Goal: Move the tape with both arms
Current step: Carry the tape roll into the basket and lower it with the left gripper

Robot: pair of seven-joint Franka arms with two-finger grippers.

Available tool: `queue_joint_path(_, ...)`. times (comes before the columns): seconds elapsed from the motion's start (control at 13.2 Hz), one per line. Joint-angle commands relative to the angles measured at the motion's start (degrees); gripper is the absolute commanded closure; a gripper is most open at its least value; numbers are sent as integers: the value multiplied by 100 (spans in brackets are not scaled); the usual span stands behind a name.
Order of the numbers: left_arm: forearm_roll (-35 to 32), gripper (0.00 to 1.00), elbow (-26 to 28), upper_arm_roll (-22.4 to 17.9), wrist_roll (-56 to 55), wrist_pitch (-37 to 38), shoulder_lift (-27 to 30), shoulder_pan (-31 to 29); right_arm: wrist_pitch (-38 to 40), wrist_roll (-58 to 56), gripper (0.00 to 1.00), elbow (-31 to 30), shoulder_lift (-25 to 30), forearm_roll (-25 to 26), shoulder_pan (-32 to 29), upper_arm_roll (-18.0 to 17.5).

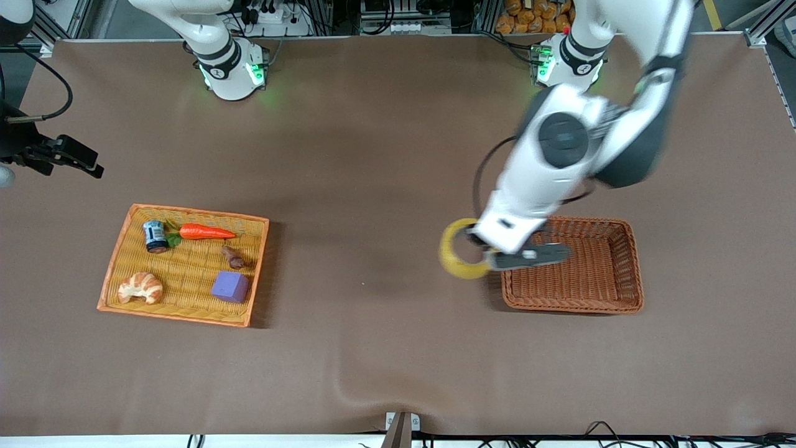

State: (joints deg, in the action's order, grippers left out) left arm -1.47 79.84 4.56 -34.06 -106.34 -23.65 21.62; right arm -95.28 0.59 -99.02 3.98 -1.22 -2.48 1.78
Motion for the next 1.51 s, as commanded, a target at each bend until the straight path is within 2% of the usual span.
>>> queue_joint_path(0.0, -46, 100, 304, 89, 478, 394, 247, -630, 114, -86, 0, 58, 6, -18, -95, -64)
queue_joint_path(0.15, -64, 100, 593, 98, 987, 378, 273, -1061, 211, -391, 0, 198, -29, -18, -121, -107)
queue_joint_path(0.3, -81, 100, 926, 115, 1015, 54, 159, -1492, 238, -534, 0, 268, -38, 17, -104, -108)
queue_joint_path(0.45, -81, 100, 1663, 98, 1024, -795, 133, -1633, 212, -508, 0, 295, -29, 43, -77, -90)
queue_joint_path(0.6, -99, 100, 2708, 98, 1286, -2305, 89, -1766, 238, -473, 0, 295, -20, 52, -60, -99)
queue_joint_path(0.68, -99, 100, 3061, 98, 1418, -2912, 36, -1766, 255, -377, 0, 295, -11, 52, -60, -99)
queue_joint_path(0.83, -125, 100, 3205, 80, 1568, -3138, -121, -1801, 378, -174, 0, 295, -11, 52, -77, -90)
queue_joint_path(0.91, -117, 82, 3196, 63, 1769, -3138, -148, -1827, 422, -165, 0, 295, -3, 52, -86, -81)
queue_joint_path(0.98, -125, 24, 3161, 62, 1945, -3138, -157, -1897, 449, -156, 0, 313, 6, 52, -77, -90)
queue_joint_path(1.06, -134, 0, 3091, 54, 2051, -3112, -157, -1915, 458, -156, 0, 365, 6, 52, -77, -90)
queue_joint_path(1.21, -143, 0, 2706, 45, 2079, -2571, -53, -1924, 458, -156, 0, 392, -2, 52, -77, -90)
queue_joint_path(1.44, -152, 0, 1565, 54, 2210, -1261, 132, -1995, 431, -156, 0, 514, -20, -9, -51, -108)
